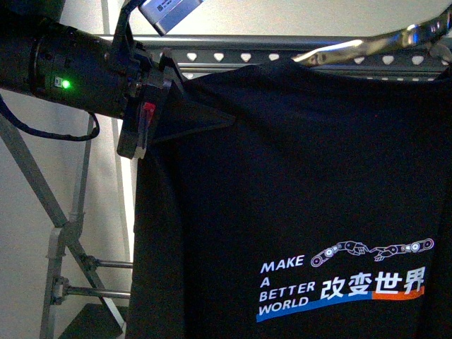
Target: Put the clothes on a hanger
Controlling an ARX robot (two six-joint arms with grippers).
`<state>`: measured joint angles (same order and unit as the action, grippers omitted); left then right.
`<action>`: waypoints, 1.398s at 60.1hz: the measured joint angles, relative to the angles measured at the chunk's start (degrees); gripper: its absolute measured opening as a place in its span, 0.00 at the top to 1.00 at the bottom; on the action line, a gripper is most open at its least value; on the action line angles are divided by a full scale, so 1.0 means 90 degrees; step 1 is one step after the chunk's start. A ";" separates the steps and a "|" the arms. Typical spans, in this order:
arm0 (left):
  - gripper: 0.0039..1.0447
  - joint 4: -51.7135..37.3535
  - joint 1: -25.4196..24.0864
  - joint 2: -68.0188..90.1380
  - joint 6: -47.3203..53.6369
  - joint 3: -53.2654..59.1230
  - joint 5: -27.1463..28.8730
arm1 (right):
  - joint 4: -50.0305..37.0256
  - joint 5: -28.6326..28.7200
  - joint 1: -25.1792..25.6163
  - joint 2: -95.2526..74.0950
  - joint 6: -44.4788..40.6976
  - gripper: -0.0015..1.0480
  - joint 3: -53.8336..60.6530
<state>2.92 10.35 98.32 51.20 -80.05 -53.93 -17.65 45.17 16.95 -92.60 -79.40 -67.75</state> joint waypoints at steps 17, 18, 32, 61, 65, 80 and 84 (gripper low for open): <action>0.67 -0.0034 0.0000 -0.0022 -0.0027 0.0000 -0.0165 | -0.0408 0.0119 0.0107 0.0000 0.0112 0.92 0.0124; 0.65 -0.0034 0.0000 -0.0022 -0.0027 0.0000 -0.0168 | -0.0423 0.0121 0.0119 0.0000 0.0126 0.92 0.0134; 0.33 -0.0034 0.0000 -0.0022 -0.0029 0.0000 -0.0175 | -0.0690 0.0148 0.0321 0.0000 0.0403 0.92 0.0206; 0.06 -0.3507 0.0158 -0.0027 -0.3062 0.1124 0.2390 | 0.0350 -0.0027 0.0957 0.0153 0.0738 0.92 0.0481; 0.06 -0.5081 0.0168 0.0070 -0.4551 0.1472 0.2992 | 0.0423 -0.0053 0.0998 0.0153 0.0831 0.92 0.0525; 0.06 -0.7492 0.0155 -0.0124 -0.9500 0.1630 0.3138 | 0.1552 -0.0651 0.0942 0.0199 0.1452 0.92 0.0738; 0.06 -0.7104 0.0160 -0.0131 -0.9721 0.1625 0.3305 | 0.1984 -0.0991 0.0848 0.0328 0.1831 0.92 0.0765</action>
<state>-61.01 11.79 97.14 -36.29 -65.43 -24.18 0.21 36.25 24.58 -89.65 -62.92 -60.86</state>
